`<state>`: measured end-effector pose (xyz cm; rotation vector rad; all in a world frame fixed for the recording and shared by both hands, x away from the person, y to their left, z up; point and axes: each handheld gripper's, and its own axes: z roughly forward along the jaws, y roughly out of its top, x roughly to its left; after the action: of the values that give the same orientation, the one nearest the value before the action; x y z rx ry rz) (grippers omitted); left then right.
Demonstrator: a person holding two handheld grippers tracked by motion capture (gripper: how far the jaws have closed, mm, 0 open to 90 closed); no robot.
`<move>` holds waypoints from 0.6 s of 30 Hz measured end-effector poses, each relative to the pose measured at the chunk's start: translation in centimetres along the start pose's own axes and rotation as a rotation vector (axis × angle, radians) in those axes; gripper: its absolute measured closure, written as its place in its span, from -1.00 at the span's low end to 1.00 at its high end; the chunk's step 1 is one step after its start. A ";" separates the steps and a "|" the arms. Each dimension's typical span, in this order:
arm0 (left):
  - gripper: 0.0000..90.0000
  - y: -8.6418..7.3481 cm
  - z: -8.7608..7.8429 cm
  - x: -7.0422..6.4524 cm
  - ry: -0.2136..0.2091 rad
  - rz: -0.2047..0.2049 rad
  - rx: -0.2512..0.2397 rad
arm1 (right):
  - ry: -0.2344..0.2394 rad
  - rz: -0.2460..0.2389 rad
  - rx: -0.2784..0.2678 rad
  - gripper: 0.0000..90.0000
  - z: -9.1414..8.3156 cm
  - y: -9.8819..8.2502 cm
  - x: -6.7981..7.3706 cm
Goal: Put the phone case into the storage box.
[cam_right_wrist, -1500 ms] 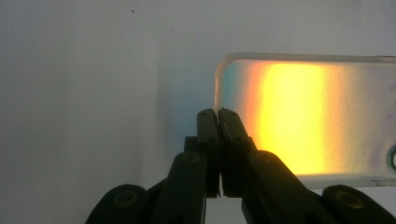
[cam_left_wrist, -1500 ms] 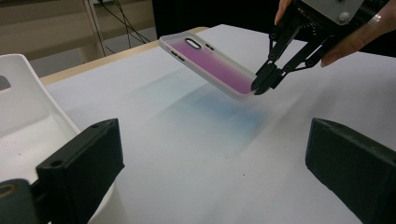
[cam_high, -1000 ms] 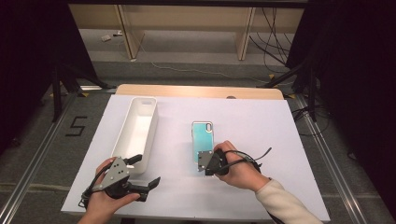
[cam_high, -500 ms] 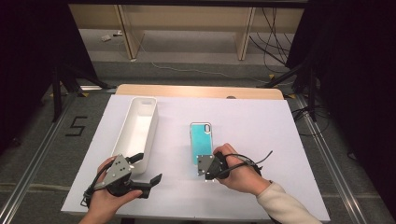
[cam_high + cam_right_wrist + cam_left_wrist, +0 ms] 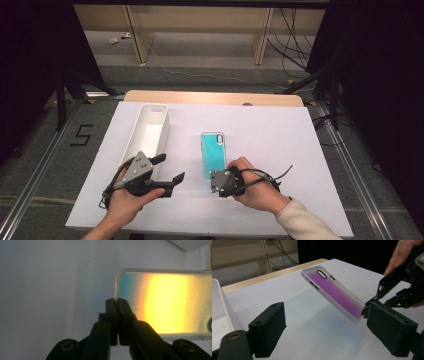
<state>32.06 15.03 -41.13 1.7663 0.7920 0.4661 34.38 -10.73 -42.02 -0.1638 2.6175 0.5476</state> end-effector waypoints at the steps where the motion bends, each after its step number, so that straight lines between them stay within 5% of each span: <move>1: -0.66 0.3 0.3 0.0 0.001 -0.004 0.006 | 0.003 -0.003 -0.005 0.98 -0.1 0.0 0.1; 10: -0.57 2.1 3.5 0.4 0.014 -0.050 0.072 | -0.020 -0.015 -0.010 0.98 -0.2 0.4 0.5; 13: -0.50 2.4 4.5 0.5 0.027 -0.064 0.097 | -0.016 0.016 0.011 0.98 -0.3 0.6 0.9; 18: -0.49 2.6 6.0 0.8 0.039 -0.085 0.130 | -0.026 -0.035 -0.013 0.98 -0.3 0.9 0.8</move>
<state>37.31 11.02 -40.74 1.8391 0.9397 0.4011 33.34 -10.03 -41.87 -0.2044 2.5817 0.5508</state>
